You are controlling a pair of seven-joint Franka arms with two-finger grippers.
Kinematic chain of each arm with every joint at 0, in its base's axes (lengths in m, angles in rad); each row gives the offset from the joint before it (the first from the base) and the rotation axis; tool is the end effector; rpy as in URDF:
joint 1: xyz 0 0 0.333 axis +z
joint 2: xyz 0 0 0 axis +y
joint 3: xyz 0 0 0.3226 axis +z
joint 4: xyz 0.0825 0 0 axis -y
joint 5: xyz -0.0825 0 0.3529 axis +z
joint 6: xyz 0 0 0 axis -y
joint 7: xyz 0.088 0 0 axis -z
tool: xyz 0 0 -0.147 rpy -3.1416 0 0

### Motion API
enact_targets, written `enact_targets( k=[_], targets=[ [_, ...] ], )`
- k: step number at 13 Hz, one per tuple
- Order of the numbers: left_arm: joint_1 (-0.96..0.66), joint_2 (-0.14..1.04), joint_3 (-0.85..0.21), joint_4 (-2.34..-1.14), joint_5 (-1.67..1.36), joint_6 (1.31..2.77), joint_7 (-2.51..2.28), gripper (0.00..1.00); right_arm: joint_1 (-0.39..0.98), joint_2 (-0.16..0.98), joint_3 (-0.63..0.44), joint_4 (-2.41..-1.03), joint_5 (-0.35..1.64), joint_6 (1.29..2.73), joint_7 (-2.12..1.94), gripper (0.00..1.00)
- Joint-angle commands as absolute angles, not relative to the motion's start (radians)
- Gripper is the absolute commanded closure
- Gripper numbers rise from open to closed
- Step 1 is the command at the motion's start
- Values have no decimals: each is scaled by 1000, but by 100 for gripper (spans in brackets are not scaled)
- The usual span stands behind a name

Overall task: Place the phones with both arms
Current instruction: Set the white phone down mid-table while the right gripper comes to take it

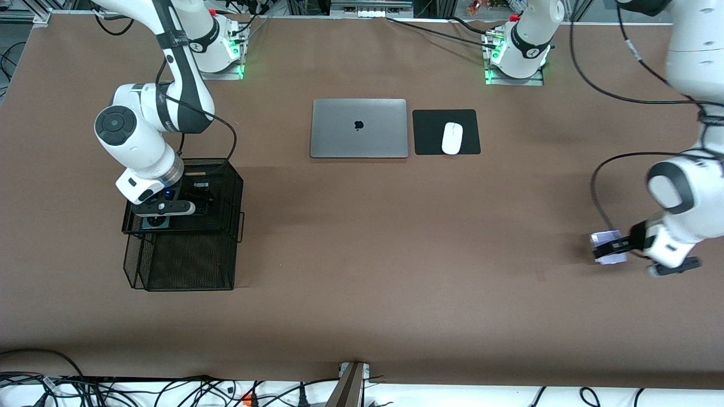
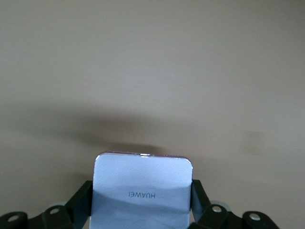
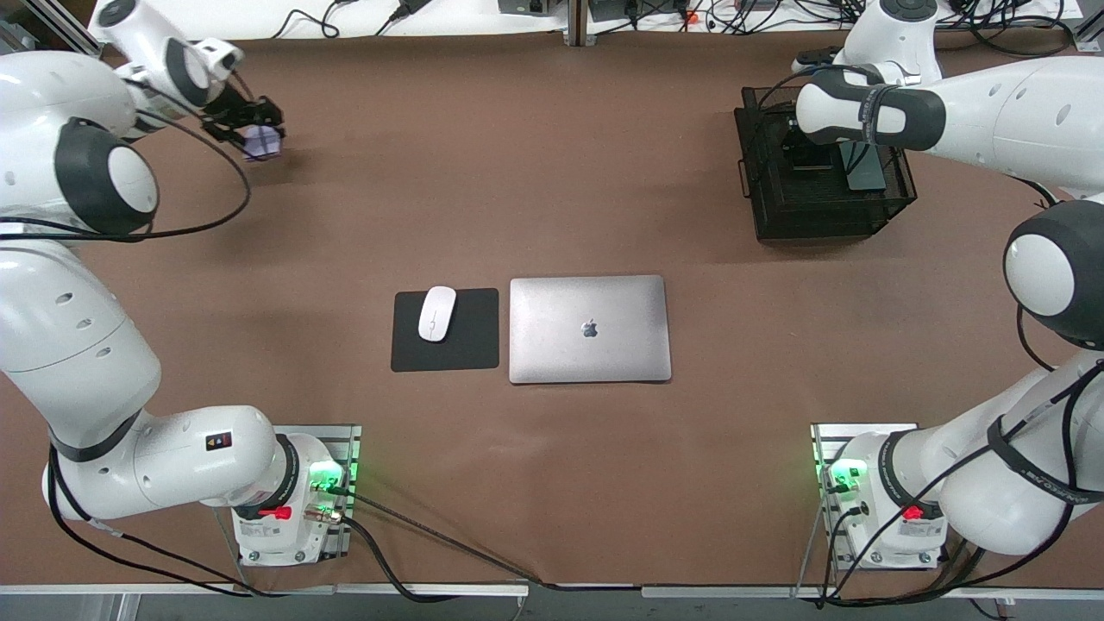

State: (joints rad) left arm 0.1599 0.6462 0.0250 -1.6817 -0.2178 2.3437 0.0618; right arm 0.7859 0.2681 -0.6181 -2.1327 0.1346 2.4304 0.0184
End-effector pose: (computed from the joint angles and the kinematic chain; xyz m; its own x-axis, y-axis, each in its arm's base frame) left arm 0.6550 0.1113 0.2136 0.9636 0.2668 0.0150 0.2620 -0.9546 0.1417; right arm 0.5495 0.1016 0.2998 0.9932 0.0763 0.0883 0.0715 -0.9958 0.0564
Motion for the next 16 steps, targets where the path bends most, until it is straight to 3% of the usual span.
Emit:
enact_targets(
  k=[1, 6, 9, 13, 16],
  targets=[
    [16, 621, 48, -1681, -195, 2298, -159, 95, 790, 252, -618, -2137, 152, 2448, 18, 2],
    [-240, 621, 44, -1674, -51, 2293, -703, 96, 790, 252, -620, -2102, 152, 2438, 12, 1],
    [-394, 637, 43, -1658, -51, 2293, -865, 97, 790, 252, -620, -2031, 152, 2361, 8, 1],
    [-555, 750, 40, -1496, -63, 2292, -986, 97, 787, 253, -620, -1922, 150, 2203, 35, 1],
    [-647, 888, 44, -1309, -52, 2292, -1043, 97, 782, 253, -620, -1919, 152, 2198, 40, 1]
  ],
)
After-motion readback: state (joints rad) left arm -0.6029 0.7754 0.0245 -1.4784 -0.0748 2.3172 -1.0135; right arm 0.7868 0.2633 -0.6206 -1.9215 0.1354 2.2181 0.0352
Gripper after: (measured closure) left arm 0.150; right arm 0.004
